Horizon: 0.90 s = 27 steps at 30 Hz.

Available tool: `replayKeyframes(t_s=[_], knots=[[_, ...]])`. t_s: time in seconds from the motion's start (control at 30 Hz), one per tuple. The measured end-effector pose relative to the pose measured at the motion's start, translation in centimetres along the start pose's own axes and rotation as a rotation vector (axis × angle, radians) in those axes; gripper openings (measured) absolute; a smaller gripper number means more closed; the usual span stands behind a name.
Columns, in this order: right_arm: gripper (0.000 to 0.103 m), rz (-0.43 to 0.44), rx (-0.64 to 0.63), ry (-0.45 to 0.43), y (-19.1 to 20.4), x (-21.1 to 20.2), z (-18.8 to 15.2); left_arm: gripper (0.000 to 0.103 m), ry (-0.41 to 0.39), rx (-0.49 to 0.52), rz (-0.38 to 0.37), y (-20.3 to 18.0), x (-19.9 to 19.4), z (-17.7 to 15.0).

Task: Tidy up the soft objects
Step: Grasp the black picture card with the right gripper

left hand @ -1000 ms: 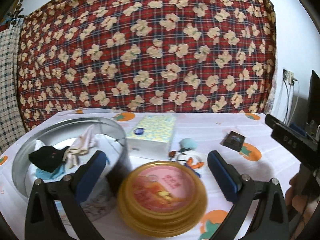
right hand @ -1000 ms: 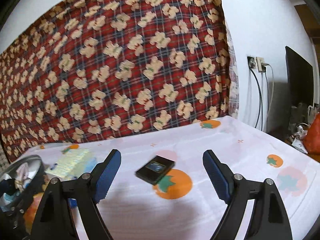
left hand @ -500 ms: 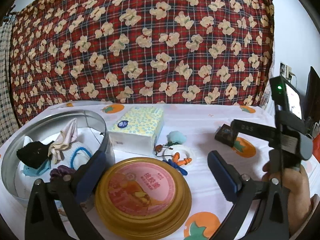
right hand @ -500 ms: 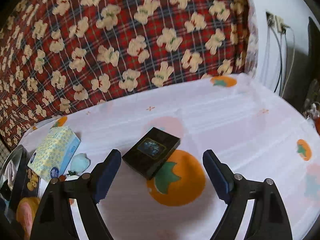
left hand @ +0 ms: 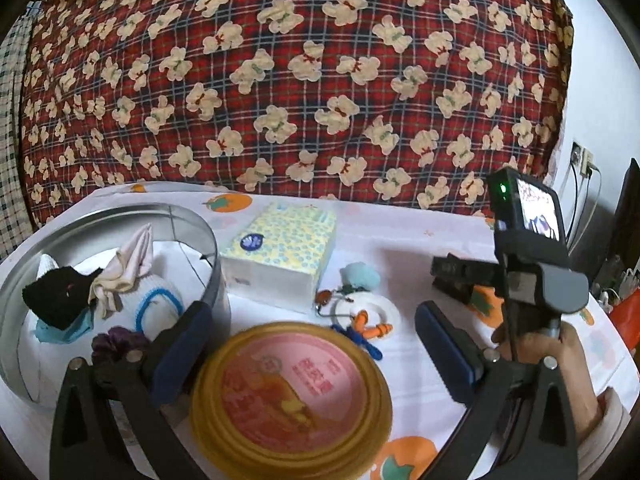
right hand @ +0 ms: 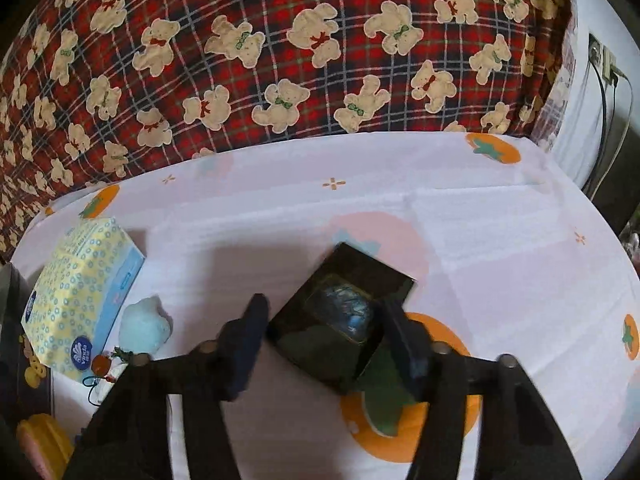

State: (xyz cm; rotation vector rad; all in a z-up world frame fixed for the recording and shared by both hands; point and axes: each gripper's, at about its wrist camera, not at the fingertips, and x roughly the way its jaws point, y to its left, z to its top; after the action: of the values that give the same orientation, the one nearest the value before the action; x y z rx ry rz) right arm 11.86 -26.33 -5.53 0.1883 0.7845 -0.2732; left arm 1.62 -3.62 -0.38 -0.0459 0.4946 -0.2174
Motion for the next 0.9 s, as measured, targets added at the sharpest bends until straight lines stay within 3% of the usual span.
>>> replayKeyframes(t_s=[0.1, 0.2, 0.3, 0.57, 0.6, 0.67, 0.7, 0.77, 0.9], knots=[[0.018, 0.002, -0.029, -0.017, -0.1, -0.2, 0.0, 0.102, -0.01, 0.004, 0.0, -0.1, 0.0, 0.7], [0.009, 0.051, -0.035, -0.016, -0.9, -0.3, -0.2, 0.102, -0.02, 0.011, -0.003, -0.4, -0.1, 1.4], [0.008, 0.171, -0.008, -0.033, -2.7, -0.9, -0.5, 0.102, -0.024, 0.008, -0.007, -0.7, 0.1, 1.6], [0.008, 0.244, 0.071, -0.048, -6.5, -1.4, -0.7, 0.102, 0.001, -0.011, -0.015, -1.0, 1.2, 1.7], [0.009, 0.239, 0.085, -0.047, -6.7, -1.3, -0.6, 0.102, 0.004, -0.016, -0.016, -0.9, 1.3, 1.7], [0.021, 0.232, 0.096, -0.024, -6.5, -0.9, -0.5, 0.102, 0.006, -0.027, -0.022, -0.6, 1.4, 1.8], [0.04, 0.234, 0.097, -0.01, -6.3, -0.6, -0.5, 0.102, 0.004, -0.033, -0.02, -0.4, 1.4, 2.0], [0.068, 0.242, 0.11, 0.025, -5.7, 0.0, -0.6, 0.102, 0.0, -0.042, -0.014, 0.0, 1.5, 2.1], [0.07, 0.224, 0.091, 0.004, -4.1, 0.0, 0.1, 0.102, 0.001, -0.066, -0.003, 0.9, 1.9, 2.7]])
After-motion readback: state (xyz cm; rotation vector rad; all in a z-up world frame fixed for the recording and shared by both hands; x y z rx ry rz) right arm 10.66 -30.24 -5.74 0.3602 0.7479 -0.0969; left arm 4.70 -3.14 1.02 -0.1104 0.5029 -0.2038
